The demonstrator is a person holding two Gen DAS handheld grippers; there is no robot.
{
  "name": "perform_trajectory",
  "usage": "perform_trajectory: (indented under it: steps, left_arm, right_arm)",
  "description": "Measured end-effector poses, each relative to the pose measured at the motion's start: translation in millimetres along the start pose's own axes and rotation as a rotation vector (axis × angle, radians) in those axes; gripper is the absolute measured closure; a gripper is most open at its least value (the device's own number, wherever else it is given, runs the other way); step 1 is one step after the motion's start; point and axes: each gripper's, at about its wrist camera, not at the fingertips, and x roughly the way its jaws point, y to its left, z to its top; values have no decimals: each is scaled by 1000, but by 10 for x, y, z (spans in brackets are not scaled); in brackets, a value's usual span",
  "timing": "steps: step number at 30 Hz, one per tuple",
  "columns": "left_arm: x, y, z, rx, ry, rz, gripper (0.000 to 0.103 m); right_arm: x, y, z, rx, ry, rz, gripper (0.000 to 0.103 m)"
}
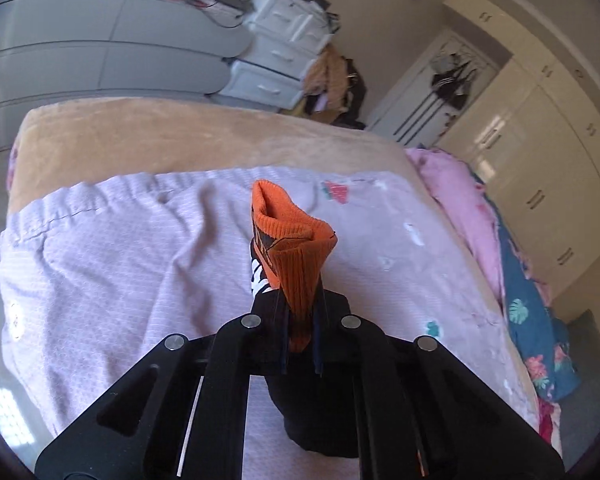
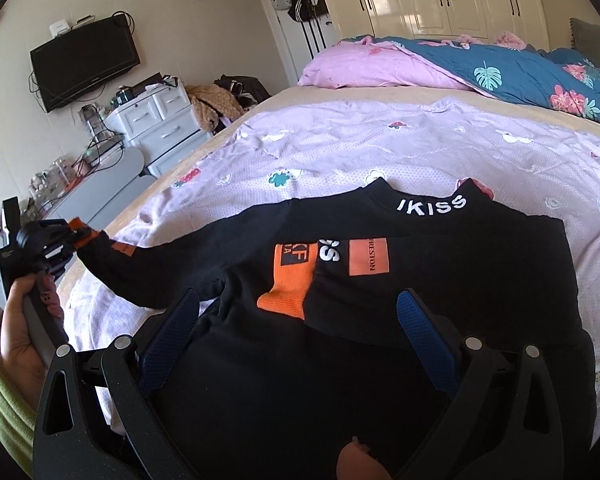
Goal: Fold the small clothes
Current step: 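Fold the held sleeve across the chest with the left gripper and release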
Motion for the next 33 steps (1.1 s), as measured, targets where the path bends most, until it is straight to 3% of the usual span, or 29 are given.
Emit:
perform_trajectory:
  steps: [10,20,30,33]
  left_arm:
    - [-73,-365,-96,41,33,-198,101]
    - [-159,-953,-394,169,91,-372,101]
    - [-245,-1650,-888,354,166,-542,101]
    - [-208,-1810,-1074,421,232,-603,101]
  right_arm:
    - [-108,-137,53,30,-22,-7,5]
    - [-262,-337,44,78,-45,-39,5]
    - [-423,-747,-15,192,-67,-113,5]
    - [-489,-901,-18,243,-81,-136,5]
